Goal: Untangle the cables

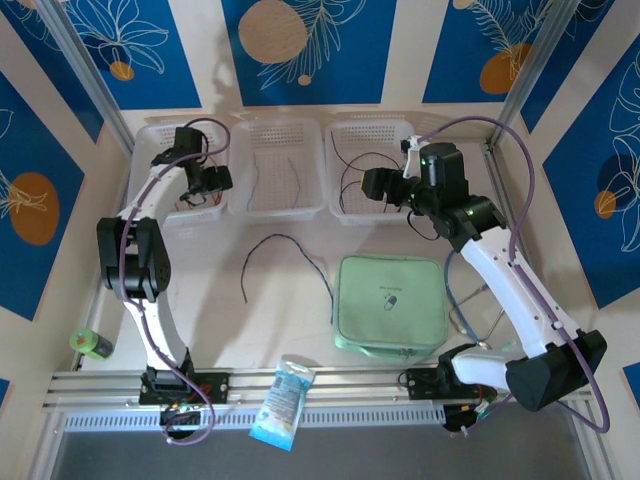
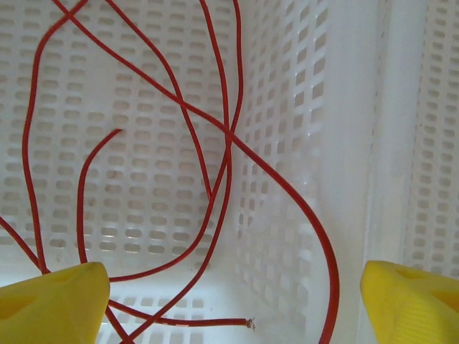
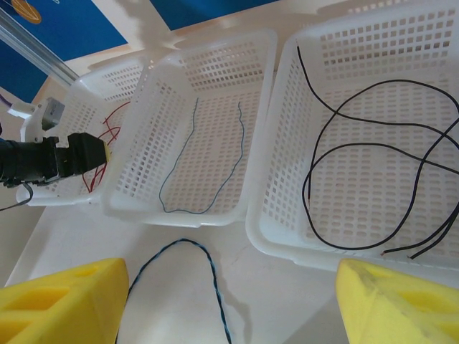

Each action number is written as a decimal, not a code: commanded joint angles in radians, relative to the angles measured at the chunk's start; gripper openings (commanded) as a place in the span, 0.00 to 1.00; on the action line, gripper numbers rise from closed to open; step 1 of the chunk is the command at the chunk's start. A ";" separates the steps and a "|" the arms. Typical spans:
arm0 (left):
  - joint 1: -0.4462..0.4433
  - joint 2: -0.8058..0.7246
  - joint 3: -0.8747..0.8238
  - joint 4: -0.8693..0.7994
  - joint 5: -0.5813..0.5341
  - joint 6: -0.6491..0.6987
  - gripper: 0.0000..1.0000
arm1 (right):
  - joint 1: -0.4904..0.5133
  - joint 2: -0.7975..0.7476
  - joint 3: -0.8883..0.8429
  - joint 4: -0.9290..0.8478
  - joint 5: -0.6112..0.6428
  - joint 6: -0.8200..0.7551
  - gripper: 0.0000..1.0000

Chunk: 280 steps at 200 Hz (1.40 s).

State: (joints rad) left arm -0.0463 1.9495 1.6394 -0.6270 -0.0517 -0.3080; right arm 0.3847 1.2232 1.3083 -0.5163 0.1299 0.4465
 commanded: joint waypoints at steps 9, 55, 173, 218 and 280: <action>0.011 -0.035 -0.007 -0.016 0.026 -0.020 0.87 | 0.005 -0.004 0.007 0.014 -0.017 0.011 0.76; 0.028 -0.053 -0.032 0.036 0.046 -0.055 0.80 | 0.011 -0.003 0.013 0.008 -0.012 0.010 0.76; 0.039 -0.030 0.000 0.013 0.086 -0.038 0.81 | 0.017 0.006 0.023 0.007 -0.008 0.004 0.76; 0.043 -0.012 -0.001 -0.016 0.068 -0.032 0.80 | 0.016 0.007 0.022 0.005 -0.007 0.001 0.76; 0.046 0.000 -0.001 -0.014 0.073 -0.034 0.82 | 0.016 0.003 0.020 0.003 -0.005 -0.002 0.76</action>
State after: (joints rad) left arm -0.0113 1.9385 1.6222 -0.6186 0.0254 -0.3420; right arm 0.3969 1.2297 1.3087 -0.5167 0.1303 0.4461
